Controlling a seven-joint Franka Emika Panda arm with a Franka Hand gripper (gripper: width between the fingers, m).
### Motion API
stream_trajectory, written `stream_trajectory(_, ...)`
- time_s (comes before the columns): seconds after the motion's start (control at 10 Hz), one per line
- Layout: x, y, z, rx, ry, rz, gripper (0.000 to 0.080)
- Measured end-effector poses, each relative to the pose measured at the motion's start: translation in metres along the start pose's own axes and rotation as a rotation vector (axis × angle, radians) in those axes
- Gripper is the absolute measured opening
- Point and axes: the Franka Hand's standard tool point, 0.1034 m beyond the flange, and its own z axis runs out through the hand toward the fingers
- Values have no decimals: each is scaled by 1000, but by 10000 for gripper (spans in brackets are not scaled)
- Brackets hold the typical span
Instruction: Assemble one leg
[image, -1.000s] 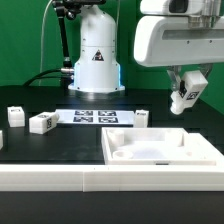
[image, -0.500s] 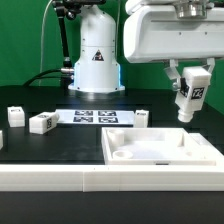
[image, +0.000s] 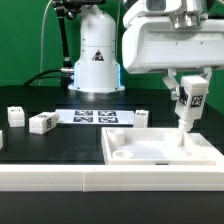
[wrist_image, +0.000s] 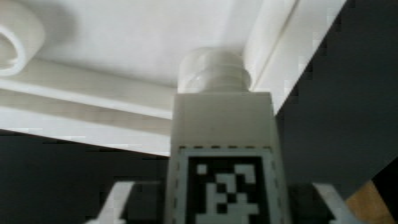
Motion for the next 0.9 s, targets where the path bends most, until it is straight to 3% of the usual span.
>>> stream_trajectory(0.4, 20, 11, 16, -5, 20, 0, 291)
stream_trajectory(0.9, 6, 1, 43, 9, 12, -5, 291)
